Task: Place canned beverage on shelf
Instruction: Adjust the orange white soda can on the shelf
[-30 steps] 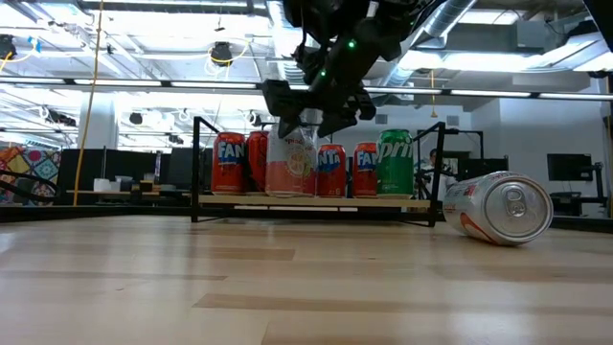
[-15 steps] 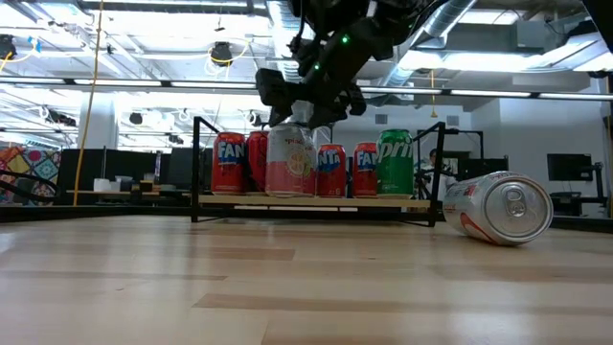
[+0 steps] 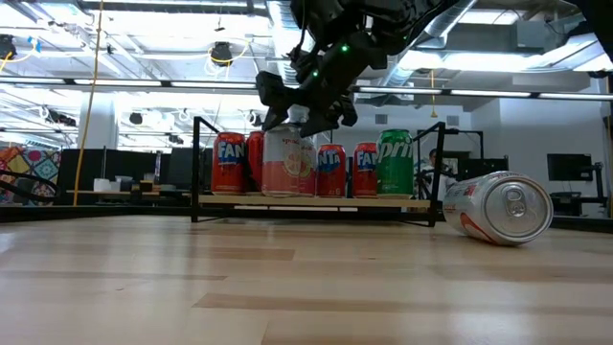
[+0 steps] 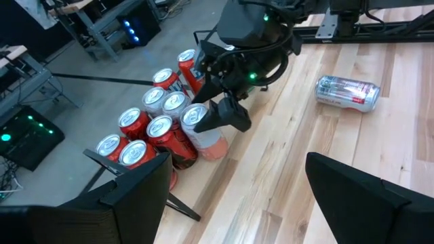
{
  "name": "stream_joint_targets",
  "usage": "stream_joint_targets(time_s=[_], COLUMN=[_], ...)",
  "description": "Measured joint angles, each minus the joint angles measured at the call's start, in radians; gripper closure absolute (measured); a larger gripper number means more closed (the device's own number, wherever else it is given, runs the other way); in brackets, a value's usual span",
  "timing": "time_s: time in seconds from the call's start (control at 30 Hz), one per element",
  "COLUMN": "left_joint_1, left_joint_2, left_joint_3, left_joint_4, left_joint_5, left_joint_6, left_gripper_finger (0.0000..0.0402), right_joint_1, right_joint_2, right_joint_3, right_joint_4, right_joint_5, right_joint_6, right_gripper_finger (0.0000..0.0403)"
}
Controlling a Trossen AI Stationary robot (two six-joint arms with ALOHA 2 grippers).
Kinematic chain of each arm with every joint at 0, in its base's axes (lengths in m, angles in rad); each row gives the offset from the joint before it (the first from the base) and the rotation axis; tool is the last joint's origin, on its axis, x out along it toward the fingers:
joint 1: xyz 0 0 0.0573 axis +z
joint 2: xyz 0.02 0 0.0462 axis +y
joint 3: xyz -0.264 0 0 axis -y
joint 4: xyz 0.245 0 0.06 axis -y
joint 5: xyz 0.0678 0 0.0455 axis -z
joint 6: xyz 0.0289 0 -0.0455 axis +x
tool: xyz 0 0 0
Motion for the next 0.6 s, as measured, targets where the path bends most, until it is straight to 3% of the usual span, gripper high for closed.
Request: stream_joint_targets(time_s=[0.33, 0.6], left_joint_1=[0.0, 0.0], left_joint_2=[0.0, 0.0], left_joint_3=[0.0, 0.0], left_joint_4=[0.0, 0.001], left_joint_5=[0.0, 0.0], left_joint_6=[-0.009, -0.011], left_gripper_finger=[0.0077, 0.0077], right_joint_1=[0.001, 0.004], right_joint_2=[0.0, 0.0], right_joint_3=[0.0, 0.0], right_joint_4=[-0.02, -0.046], right_joint_5=[-0.009, -0.008], right_joint_6=[0.001, 0.009], right_gripper_finger=[0.0075, 0.0125])
